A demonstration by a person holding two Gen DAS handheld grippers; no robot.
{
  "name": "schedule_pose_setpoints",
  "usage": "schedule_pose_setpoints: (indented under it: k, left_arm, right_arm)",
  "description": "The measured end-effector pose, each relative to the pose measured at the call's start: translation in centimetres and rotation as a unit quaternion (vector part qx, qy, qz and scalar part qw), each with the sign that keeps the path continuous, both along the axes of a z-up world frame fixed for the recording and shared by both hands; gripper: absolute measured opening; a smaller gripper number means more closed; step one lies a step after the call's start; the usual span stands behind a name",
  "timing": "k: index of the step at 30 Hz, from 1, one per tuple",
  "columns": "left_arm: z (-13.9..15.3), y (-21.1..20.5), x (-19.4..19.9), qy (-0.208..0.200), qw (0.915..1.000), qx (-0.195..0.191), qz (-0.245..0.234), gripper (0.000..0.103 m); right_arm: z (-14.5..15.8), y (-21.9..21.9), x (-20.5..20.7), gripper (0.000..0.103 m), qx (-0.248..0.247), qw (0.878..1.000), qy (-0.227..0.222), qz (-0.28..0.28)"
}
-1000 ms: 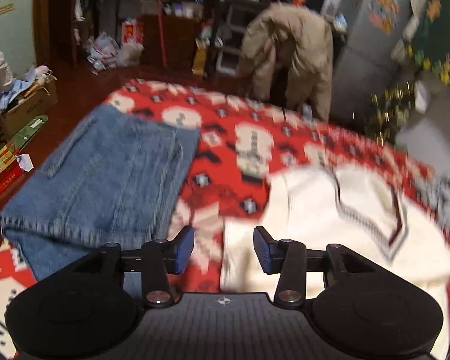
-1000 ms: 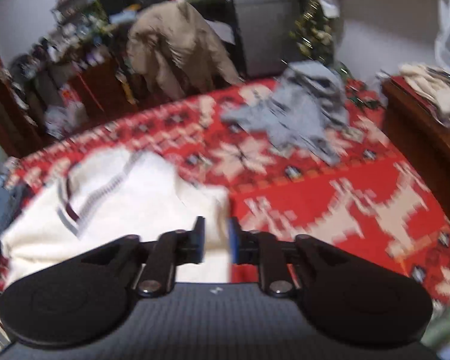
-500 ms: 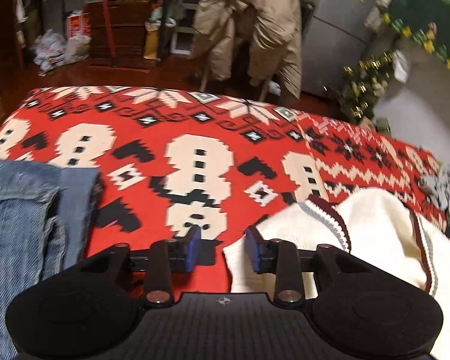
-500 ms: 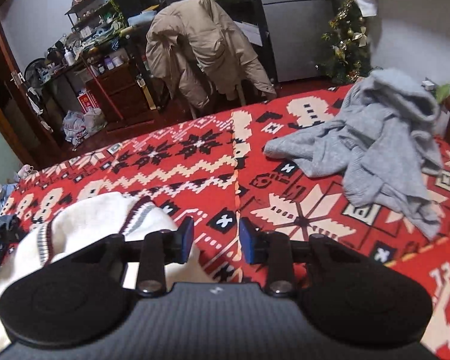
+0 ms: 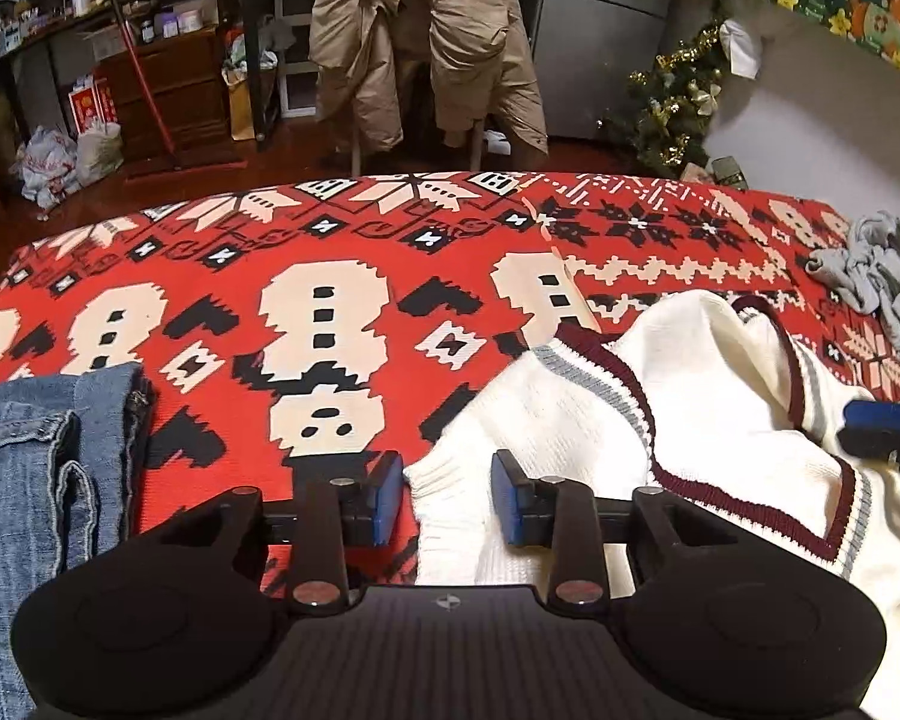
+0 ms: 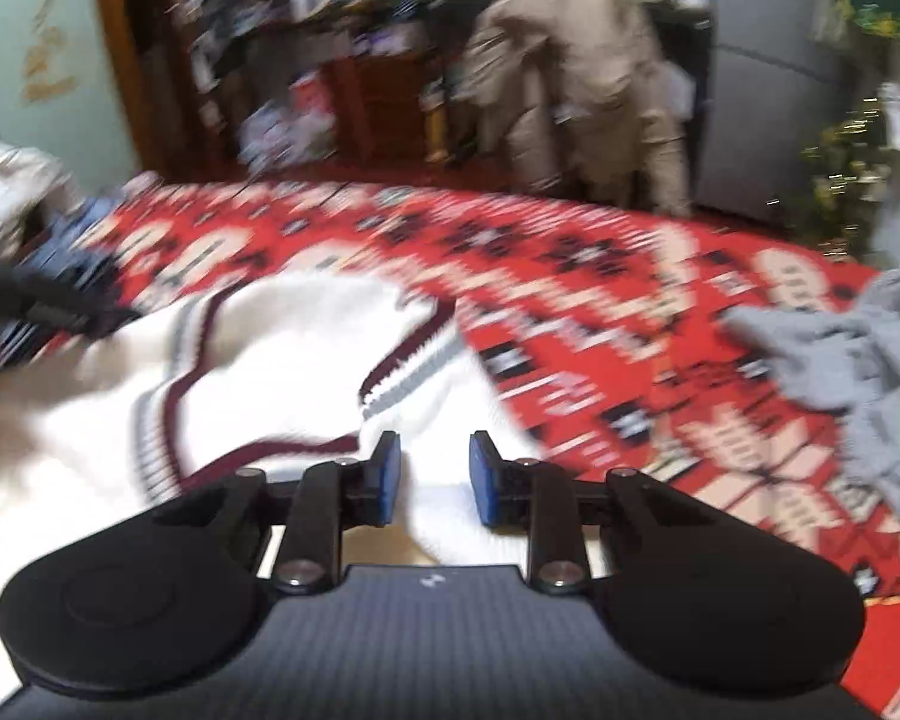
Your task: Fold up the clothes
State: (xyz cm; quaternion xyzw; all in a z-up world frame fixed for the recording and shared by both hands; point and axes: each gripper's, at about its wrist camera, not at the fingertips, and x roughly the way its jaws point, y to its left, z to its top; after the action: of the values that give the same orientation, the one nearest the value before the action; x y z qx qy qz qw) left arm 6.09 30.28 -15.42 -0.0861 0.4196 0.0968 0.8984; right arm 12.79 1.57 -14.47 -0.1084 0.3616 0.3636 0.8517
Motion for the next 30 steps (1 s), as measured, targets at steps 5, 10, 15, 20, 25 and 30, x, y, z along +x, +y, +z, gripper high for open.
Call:
schedule_pose_setpoints:
  k: [5, 10, 15, 20, 25, 30]
  left_arm:
    - [-0.1, 0.6, -0.1, -0.003, 0.9997, -0.023, 0.005, 0.033]
    - [0.0, 0.0, 0.0, -0.011, 0.9993, -0.036, -0.002, 0.024]
    - [1.7, -0.6, -0.5, -0.047, 0.9986, -0.024, 0.001, 0.005]
    - [5.2, -1.3, -2.0, -0.125, 0.9911, -0.039, -0.023, 0.005]
    - [3.4, -2.8, -1.0, -0.087, 0.9933, -0.044, -0.062, 0.005]
    - [0.4, -4.2, 0.6, -0.021, 0.9962, -0.021, -0.082, 0.006]
  right_arm:
    - [-0.1, 1.4, -1.3, 0.032, -0.017, 1.000, 0.001, 0.024]
    - [-0.2, 1.2, -0.6, 0.032, 0.006, 1.000, 0.026, 0.014]
    - [-0.3, 2.6, -2.3, 0.028, -0.025, 0.999, -0.021, 0.038]
    - [-0.5, 3.8, -3.6, 0.023, -0.041, 0.996, -0.048, 0.057]
    - [-1.2, 5.7, -6.0, 0.014, -0.090, 0.986, -0.107, 0.090]
    - [0.0, 4.0, -3.7, 0.015, -0.036, 0.996, -0.042, 0.069]
